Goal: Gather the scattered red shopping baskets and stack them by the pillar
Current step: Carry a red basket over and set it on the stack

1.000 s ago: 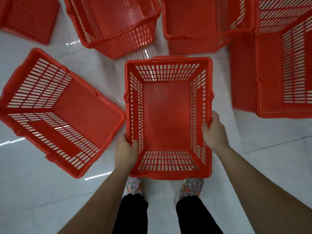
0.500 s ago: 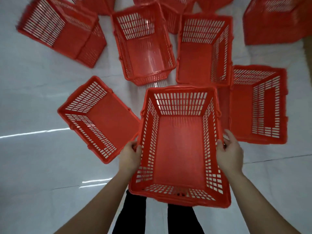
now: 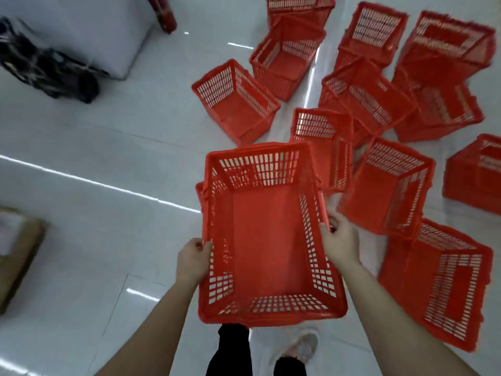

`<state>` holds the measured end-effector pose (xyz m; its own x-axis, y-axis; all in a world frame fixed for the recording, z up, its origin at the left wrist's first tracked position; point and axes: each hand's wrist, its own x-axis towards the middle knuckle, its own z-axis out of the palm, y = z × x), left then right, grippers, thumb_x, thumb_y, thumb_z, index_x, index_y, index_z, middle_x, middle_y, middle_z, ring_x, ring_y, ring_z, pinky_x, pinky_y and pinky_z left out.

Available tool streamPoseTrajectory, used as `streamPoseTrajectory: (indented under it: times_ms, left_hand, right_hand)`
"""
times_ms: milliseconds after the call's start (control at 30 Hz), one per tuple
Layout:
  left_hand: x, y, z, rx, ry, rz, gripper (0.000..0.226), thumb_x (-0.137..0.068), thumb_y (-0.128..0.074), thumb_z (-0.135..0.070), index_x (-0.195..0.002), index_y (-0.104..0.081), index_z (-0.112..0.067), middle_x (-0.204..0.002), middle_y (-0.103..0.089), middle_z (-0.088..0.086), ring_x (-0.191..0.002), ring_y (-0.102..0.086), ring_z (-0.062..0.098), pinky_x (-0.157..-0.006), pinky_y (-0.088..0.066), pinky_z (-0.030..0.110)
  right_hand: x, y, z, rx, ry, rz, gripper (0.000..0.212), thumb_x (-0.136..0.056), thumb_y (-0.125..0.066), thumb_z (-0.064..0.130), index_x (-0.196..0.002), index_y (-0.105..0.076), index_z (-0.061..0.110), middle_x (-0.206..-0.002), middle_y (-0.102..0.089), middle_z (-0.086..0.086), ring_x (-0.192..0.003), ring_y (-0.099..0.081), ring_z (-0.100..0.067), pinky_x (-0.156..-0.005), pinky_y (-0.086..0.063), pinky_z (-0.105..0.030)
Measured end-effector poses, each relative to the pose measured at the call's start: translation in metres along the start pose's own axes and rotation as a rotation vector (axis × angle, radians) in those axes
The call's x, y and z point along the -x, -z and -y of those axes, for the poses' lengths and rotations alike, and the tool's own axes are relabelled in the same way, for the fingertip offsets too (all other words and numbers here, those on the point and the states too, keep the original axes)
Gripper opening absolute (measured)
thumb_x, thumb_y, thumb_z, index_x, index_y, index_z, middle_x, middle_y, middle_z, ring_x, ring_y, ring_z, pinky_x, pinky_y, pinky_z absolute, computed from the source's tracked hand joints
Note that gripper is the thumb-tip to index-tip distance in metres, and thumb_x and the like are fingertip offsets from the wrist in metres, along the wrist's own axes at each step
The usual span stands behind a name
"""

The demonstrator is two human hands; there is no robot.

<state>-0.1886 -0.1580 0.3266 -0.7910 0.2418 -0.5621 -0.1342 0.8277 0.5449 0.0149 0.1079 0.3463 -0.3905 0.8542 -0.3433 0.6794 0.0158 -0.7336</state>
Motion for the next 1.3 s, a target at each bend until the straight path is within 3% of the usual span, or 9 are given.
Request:
streamPoseTrajectory:
  times_ms: [100, 267, 367, 533, 667, 767, 967, 1133, 1300]
  left_hand:
    - [-0.031, 0.018, 0.023, 0.065, 0.041, -0.025, 0.023, -0.097, -0.053, -0.048, -0.103, -0.054, -0.026, -0.083, -0.068, -0.012, -0.069, -0.07, 0.008, -0.061, -0.056, 0.029]
    - [-0.098, 0.015, 0.06, 0.067, 0.028, -0.064, 0.023, -0.096, -0.057, -0.044, -0.107, -0.056, -0.024, -0.085, -0.063, -0.015, -0.074, -0.066, 0.005, -0.062, -0.051, 0.025]
    - [-0.135, -0.01, 0.082, 0.057, 0.031, -0.057, 0.021, -0.094, -0.06, -0.045, -0.105, -0.055, -0.027, -0.091, -0.066, -0.01, -0.077, -0.067, 0.007, -0.066, -0.053, 0.028]
    - [-0.175, -0.072, 0.113, 0.057, 0.111, -0.05, 0.021, -0.092, -0.065, -0.043, -0.105, -0.055, -0.028, -0.096, -0.067, -0.008, -0.082, -0.068, 0.012, -0.075, -0.057, 0.037]
    - [-0.191, -0.113, 0.136, 0.025, 0.173, -0.066, 0.018, -0.092, -0.063, -0.042, -0.102, -0.056, -0.03, -0.094, -0.067, -0.008, -0.082, -0.068, 0.014, -0.075, -0.057, 0.039]
    - [-0.201, -0.138, 0.151, -0.015, 0.19, -0.089, 0.015, -0.092, -0.062, -0.04, -0.101, -0.059, -0.029, -0.092, -0.066, -0.009, -0.08, -0.067, 0.014, -0.075, -0.057, 0.038]
    - [-0.235, -0.184, 0.19, -0.157, 0.205, -0.094, 0.033, -0.091, -0.061, -0.04, -0.116, -0.072, -0.02, -0.103, -0.07, 0.001, -0.082, -0.068, 0.016, -0.079, -0.057, 0.038]
    - [-0.248, -0.219, 0.215, -0.07, 0.327, -0.062, 0.063, -0.096, -0.057, -0.044, -0.15, -0.039, -0.017, -0.138, -0.059, 0.004, -0.108, -0.066, 0.023, -0.09, -0.054, 0.045]
    - [-0.268, -0.234, 0.208, 0.117, 0.277, -0.133, 0.041, -0.101, -0.048, -0.039, -0.14, -0.047, -0.026, -0.119, -0.065, -0.006, -0.101, -0.066, 0.019, -0.088, -0.053, 0.039]
  right_hand:
    - [-0.035, -0.05, 0.026, -0.006, 0.05, 0.095, 0.038, -0.089, -0.064, 0.007, -0.122, -0.068, 0.026, -0.091, -0.07, 0.027, -0.089, -0.065, 0.013, -0.077, -0.047, -0.006]
    - [-0.096, -0.13, 0.029, 0.018, 0.053, 0.168, 0.035, -0.09, -0.066, 0.004, -0.122, -0.065, 0.018, -0.103, -0.072, 0.006, -0.098, -0.07, -0.013, -0.091, -0.055, -0.035]
    - [-0.131, -0.167, 0.007, 0.028, 0.051, 0.169, 0.034, -0.088, -0.069, 0.006, -0.118, -0.065, 0.022, -0.096, -0.068, 0.016, -0.099, -0.07, -0.013, -0.087, -0.054, -0.028]
    - [-0.174, -0.207, -0.052, 0.045, 0.027, 0.174, 0.031, -0.087, -0.07, 0.008, -0.111, -0.063, 0.027, -0.104, -0.071, 0.006, -0.104, -0.068, -0.014, -0.093, -0.054, -0.035]
    - [-0.189, -0.225, -0.097, 0.101, 0.013, 0.227, 0.037, -0.086, -0.069, 0.008, -0.096, -0.062, 0.043, -0.095, -0.068, 0.023, -0.096, -0.065, 0.004, -0.087, -0.053, -0.025]
    - [-0.2, -0.238, -0.131, 0.14, -0.016, 0.282, 0.038, -0.086, -0.069, 0.008, -0.093, -0.061, 0.044, -0.095, -0.069, 0.02, -0.095, -0.067, -0.001, -0.088, -0.054, -0.031]
    - [-0.223, -0.274, -0.182, 0.268, -0.038, 0.354, 0.036, -0.084, -0.067, 0.011, -0.119, -0.068, 0.021, -0.109, -0.074, 0.004, -0.094, -0.07, -0.018, -0.088, -0.056, -0.044]
    - [-0.221, -0.291, -0.223, 0.435, 0.053, 0.311, 0.057, -0.087, -0.067, 0.021, -0.142, -0.053, 0.014, -0.135, -0.061, -0.008, -0.119, -0.059, -0.027, -0.1, -0.048, -0.042]
    - [-0.22, -0.305, -0.239, 0.224, -0.044, 0.474, 0.046, -0.1, -0.053, 0.018, -0.144, -0.049, 0.03, -0.125, -0.066, 0.008, -0.115, -0.063, -0.016, -0.1, -0.049, -0.04]
